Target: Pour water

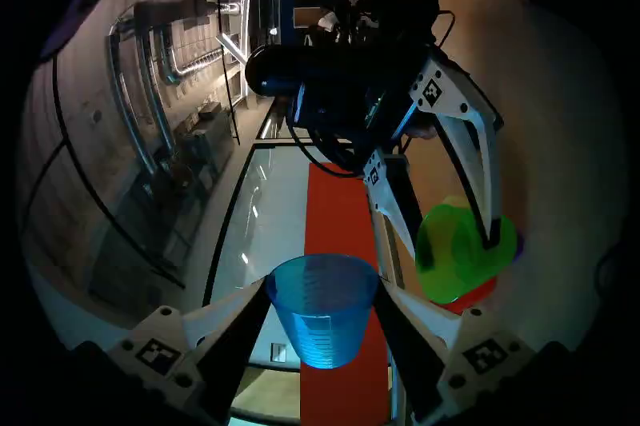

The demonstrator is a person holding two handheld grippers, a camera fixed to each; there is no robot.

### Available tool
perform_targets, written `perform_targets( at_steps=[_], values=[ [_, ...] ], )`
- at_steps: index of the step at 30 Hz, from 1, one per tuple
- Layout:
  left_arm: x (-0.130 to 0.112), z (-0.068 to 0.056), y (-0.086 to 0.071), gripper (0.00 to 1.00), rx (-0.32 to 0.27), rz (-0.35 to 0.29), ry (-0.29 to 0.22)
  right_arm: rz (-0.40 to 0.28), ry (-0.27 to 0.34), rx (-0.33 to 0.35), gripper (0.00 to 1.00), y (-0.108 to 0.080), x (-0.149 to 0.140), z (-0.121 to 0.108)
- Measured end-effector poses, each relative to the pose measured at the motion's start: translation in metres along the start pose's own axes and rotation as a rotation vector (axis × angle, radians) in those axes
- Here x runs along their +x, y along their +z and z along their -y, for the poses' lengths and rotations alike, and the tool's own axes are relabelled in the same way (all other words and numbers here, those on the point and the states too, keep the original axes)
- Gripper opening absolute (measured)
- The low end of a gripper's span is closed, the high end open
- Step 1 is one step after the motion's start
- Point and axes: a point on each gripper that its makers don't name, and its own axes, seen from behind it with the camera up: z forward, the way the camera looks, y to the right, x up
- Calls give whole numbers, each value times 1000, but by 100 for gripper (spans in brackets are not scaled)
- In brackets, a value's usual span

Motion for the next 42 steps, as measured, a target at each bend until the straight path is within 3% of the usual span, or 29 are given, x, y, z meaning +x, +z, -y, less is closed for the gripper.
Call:
perform_targets(
  at_steps=[42],
  values=[
    [-4, 18, 0, 86, 37, 4, -53, -19, 56, 1, 91, 2, 5, 3]
  ],
)
